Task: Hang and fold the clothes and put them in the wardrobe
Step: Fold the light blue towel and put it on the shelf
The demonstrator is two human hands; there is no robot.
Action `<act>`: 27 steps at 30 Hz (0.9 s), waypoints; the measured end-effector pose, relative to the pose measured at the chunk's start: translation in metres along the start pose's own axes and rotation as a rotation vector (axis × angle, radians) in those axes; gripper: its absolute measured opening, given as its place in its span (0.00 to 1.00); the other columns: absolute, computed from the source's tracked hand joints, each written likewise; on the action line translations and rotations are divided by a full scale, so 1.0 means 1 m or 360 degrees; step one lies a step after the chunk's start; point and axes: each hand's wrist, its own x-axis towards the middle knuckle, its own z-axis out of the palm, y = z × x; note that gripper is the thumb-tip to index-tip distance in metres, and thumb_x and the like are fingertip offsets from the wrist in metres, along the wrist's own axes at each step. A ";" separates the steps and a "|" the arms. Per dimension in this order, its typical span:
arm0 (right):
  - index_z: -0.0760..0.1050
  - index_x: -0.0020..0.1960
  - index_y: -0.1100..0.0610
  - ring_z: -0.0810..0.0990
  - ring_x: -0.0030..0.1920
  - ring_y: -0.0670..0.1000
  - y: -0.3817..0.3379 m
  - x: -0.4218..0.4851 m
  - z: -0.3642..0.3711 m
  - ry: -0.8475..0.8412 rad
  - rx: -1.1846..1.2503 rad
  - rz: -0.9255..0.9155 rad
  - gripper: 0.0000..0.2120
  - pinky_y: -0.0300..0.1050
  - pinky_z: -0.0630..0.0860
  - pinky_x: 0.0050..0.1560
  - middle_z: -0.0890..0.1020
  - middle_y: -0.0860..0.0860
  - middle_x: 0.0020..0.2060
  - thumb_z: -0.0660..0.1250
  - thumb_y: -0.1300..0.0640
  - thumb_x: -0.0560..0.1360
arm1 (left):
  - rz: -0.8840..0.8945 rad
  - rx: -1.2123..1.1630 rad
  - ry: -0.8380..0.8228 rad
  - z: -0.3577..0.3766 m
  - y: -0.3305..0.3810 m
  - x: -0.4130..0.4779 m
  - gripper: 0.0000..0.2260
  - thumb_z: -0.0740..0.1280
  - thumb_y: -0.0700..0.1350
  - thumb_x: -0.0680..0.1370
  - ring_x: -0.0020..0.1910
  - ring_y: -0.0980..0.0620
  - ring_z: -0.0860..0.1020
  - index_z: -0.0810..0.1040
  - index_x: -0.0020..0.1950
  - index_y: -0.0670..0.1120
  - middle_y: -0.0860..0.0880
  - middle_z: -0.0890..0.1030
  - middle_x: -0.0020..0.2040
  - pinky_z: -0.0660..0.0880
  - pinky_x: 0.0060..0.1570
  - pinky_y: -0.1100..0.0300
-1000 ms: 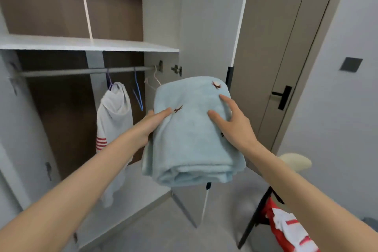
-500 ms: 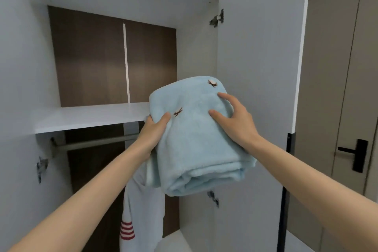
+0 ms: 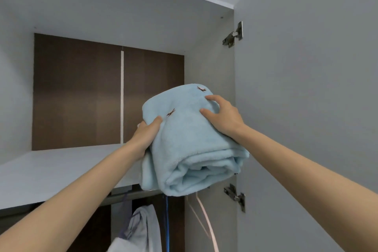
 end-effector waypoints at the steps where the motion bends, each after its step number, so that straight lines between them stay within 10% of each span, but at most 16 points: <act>1: 0.67 0.70 0.46 0.70 0.68 0.54 0.007 0.016 0.006 -0.0018 -0.0016 -0.0001 0.22 0.50 0.67 0.66 0.72 0.49 0.69 0.64 0.46 0.77 | -0.0011 0.0017 0.0000 0.003 -0.001 0.016 0.28 0.60 0.60 0.78 0.67 0.48 0.70 0.64 0.74 0.49 0.49 0.67 0.71 0.66 0.69 0.49; 12: 0.67 0.70 0.46 0.70 0.67 0.56 0.088 0.144 0.102 -0.0110 -0.0170 0.0059 0.19 0.48 0.67 0.63 0.70 0.53 0.69 0.61 0.51 0.79 | -0.0072 -0.0006 0.0131 0.046 -0.061 0.156 0.36 0.60 0.59 0.79 0.74 0.45 0.60 0.44 0.79 0.51 0.47 0.57 0.77 0.59 0.72 0.49; 17: 0.63 0.74 0.56 0.65 0.72 0.56 0.126 0.156 0.144 -0.0604 -0.0214 0.0309 0.21 0.45 0.60 0.69 0.67 0.55 0.73 0.50 0.51 0.84 | -0.0403 0.0727 0.0059 0.067 -0.090 0.182 0.31 0.50 0.62 0.81 0.77 0.38 0.44 0.38 0.77 0.55 0.40 0.37 0.77 0.47 0.74 0.47; 27: 0.73 0.66 0.40 0.74 0.62 0.51 0.154 0.161 0.171 -0.0405 -0.0247 0.0163 0.20 0.52 0.70 0.63 0.79 0.44 0.60 0.49 0.40 0.81 | -0.0299 0.0366 0.0056 0.097 -0.125 0.209 0.27 0.49 0.58 0.82 0.72 0.39 0.61 0.42 0.78 0.56 0.41 0.58 0.76 0.59 0.71 0.45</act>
